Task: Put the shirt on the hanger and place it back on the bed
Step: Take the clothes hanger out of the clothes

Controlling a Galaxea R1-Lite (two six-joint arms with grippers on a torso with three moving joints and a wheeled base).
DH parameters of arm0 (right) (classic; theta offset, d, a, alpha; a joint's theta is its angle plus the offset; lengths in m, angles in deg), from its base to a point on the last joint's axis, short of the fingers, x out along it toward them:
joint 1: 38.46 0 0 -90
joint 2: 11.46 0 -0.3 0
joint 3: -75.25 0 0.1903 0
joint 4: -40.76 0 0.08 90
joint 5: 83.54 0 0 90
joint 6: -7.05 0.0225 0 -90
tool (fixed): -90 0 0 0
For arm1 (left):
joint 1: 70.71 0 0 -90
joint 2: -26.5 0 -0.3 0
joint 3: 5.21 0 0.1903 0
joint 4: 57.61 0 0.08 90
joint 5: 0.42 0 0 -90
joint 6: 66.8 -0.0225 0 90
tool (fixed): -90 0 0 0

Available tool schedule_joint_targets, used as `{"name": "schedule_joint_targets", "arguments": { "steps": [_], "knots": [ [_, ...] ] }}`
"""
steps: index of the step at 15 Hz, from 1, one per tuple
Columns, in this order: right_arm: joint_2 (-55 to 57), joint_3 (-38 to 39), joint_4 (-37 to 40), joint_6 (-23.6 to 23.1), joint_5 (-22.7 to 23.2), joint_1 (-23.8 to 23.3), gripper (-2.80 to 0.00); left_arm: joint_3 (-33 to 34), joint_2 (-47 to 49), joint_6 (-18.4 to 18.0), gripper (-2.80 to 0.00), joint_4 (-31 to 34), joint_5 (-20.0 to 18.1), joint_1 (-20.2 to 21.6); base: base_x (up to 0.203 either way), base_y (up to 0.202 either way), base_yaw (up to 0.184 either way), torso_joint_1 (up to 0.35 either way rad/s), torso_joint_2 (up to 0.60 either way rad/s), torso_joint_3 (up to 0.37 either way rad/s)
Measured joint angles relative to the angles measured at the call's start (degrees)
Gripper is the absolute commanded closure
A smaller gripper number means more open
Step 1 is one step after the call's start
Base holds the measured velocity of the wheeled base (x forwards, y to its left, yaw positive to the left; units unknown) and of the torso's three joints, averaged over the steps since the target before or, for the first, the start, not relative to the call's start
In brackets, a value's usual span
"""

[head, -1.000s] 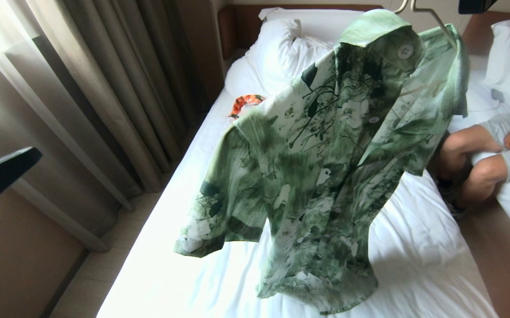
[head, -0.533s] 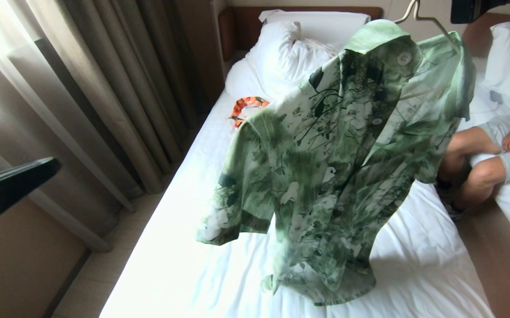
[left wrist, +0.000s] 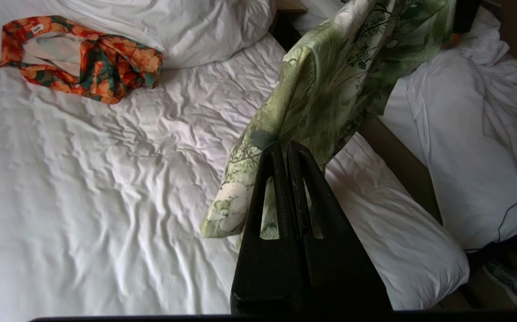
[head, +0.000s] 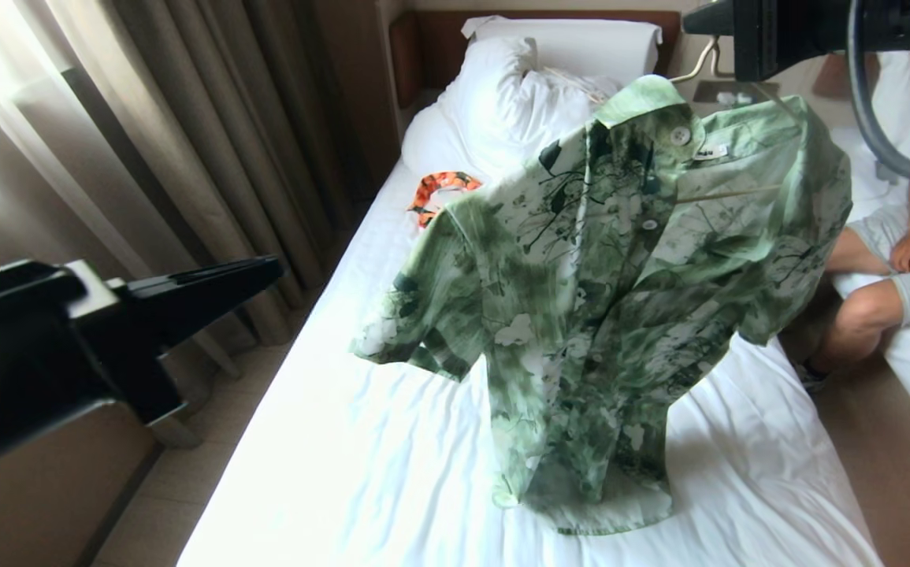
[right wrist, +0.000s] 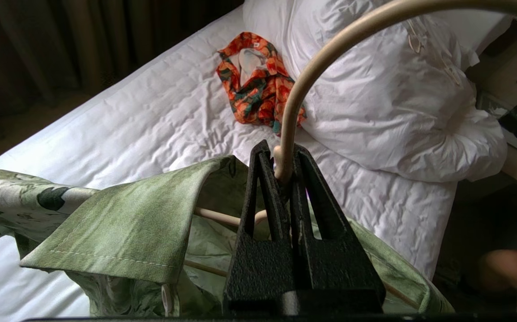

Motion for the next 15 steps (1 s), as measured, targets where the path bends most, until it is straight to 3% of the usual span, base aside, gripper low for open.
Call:
{"name": "schedule_joint_targets", "arguments": {
  "steps": [1, 4, 10, 15],
  "knots": [
    [0.4, 0.0, -0.3, 0.0, 0.1, -0.3, 0.0, 0.1, 2.9, 0.0, -2.8, -3.0, -0.1, 0.0, 0.0, 0.0, 0.0, 0.0, 0.0, 0.0],
    [1.9, 0.0, -3.3, -0.1, 0.6, -2.2, 0.0, 0.7, 11.3, -0.1, -2.8, -11.0, -0.7, 0.2, 0.0, 0.0, 0.0, 0.0, 0.0, 0.0],
    [3.8, 0.2, -3.8, -0.2, 3.3, -5.6, 0.0, -0.3, 23.8, -1.8, -2.8, -20.1, -1.2, 0.7, 0.0, 0.0, 0.0, 0.0, 0.0, 0.0],
    [4.1, 0.2, -3.9, -0.3, 3.6, -5.6, 0.0, -3.7, 30.1, -3.7, -2.8, -21.8, -1.2, 1.4, 0.0, 0.0, 0.0, 0.0, 0.0, 0.0]
  ]
}}
